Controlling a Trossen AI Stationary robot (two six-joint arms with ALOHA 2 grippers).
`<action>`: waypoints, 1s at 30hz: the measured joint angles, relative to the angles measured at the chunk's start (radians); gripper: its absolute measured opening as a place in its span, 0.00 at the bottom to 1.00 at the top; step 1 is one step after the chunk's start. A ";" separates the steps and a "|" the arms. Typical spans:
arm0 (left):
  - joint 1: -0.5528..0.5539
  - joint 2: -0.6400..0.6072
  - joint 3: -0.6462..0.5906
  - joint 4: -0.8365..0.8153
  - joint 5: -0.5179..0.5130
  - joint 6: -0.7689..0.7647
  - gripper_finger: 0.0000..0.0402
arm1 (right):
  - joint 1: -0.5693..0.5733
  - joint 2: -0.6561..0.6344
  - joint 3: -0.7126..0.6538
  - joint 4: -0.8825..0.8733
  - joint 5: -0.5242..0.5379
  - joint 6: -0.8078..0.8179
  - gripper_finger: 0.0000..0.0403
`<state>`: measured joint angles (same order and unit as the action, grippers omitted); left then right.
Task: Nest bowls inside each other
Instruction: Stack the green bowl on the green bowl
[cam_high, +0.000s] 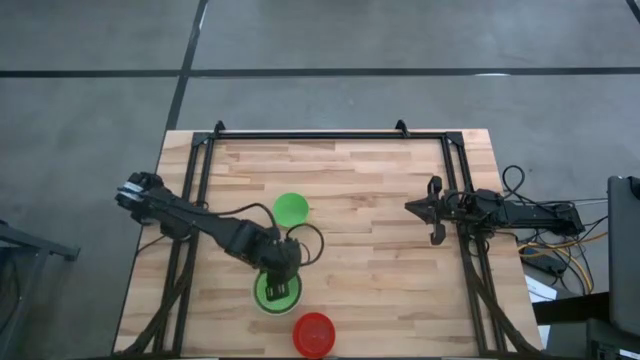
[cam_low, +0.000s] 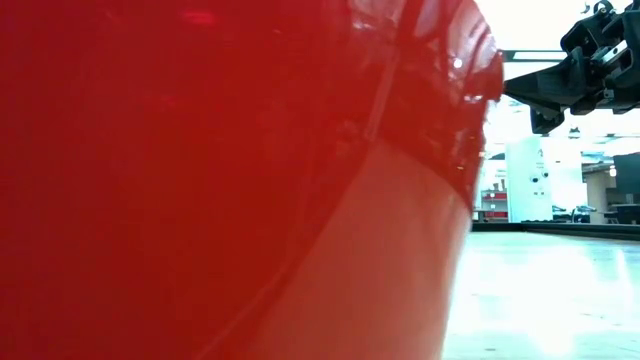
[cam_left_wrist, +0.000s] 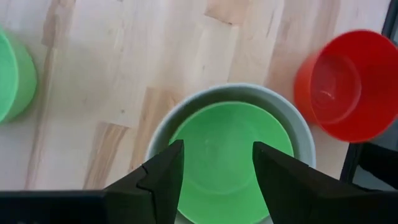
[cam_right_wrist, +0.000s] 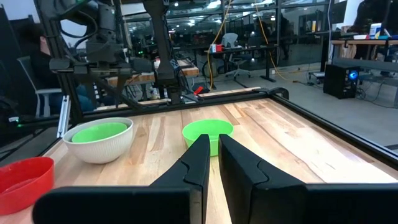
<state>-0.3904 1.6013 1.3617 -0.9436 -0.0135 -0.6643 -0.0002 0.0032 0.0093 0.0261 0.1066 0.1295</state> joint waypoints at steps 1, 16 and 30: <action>0.008 0.000 0.000 0.000 0.005 0.000 0.49 | 0.000 0.000 0.000 0.000 0.000 -0.001 0.08; 0.082 -0.001 0.000 0.000 0.036 -0.026 0.49 | 0.000 0.000 0.000 0.000 0.000 -0.001 0.08; 0.154 -0.001 0.000 0.000 0.061 -0.081 0.49 | 0.000 0.000 0.000 0.000 0.000 0.000 0.08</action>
<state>-0.2367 1.6003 1.3617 -0.9440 0.0475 -0.7449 -0.0002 0.0032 0.0093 0.0261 0.1066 0.1295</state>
